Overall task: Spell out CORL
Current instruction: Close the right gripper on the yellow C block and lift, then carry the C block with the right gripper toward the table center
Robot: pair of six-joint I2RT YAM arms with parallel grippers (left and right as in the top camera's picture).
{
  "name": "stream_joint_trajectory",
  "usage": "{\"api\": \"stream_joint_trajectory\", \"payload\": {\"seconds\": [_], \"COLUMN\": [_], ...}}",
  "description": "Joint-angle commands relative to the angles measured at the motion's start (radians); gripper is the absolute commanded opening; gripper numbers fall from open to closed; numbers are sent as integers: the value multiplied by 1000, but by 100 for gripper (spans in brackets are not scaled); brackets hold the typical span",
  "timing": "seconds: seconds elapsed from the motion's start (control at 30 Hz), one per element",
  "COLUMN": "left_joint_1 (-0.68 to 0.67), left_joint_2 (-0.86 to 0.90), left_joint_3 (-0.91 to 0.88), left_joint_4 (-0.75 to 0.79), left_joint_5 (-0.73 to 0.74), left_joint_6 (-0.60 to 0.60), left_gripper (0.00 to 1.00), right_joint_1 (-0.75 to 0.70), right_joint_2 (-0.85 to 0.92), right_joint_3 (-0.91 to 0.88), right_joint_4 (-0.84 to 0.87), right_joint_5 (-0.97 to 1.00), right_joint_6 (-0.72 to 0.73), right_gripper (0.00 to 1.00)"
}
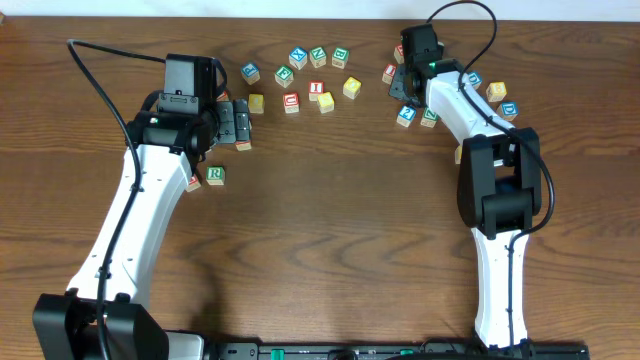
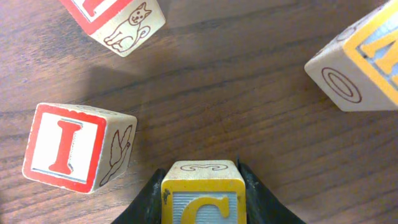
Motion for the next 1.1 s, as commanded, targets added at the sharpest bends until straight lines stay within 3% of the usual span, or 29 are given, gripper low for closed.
{"api": "stream_joint_trajectory", "payload": {"seconds": [0.0, 0.5, 0.7, 1.07], "left_joint_1": [-3, -3, -3, -3], "left_joint_2": [3, 3, 3, 3], "left_joint_3": [24, 24, 24, 24], "left_joint_4": [-5, -5, -5, -4], "left_joint_5": [-2, -2, -2, -2], "left_joint_6": [-10, -10, -9, -9], "left_gripper": [98, 98, 98, 98], "right_joint_1": [-2, 11, 35, 157], "right_joint_2": [12, -94, -160, -177], "right_joint_3": [-8, 0, 0, -1], "right_joint_4": [-4, -19, -58, -316], "right_joint_5": [19, -2, -142, -333], "right_joint_6": [-79, -181, -252, -250], "right_gripper": [23, 19, 20, 20]}}
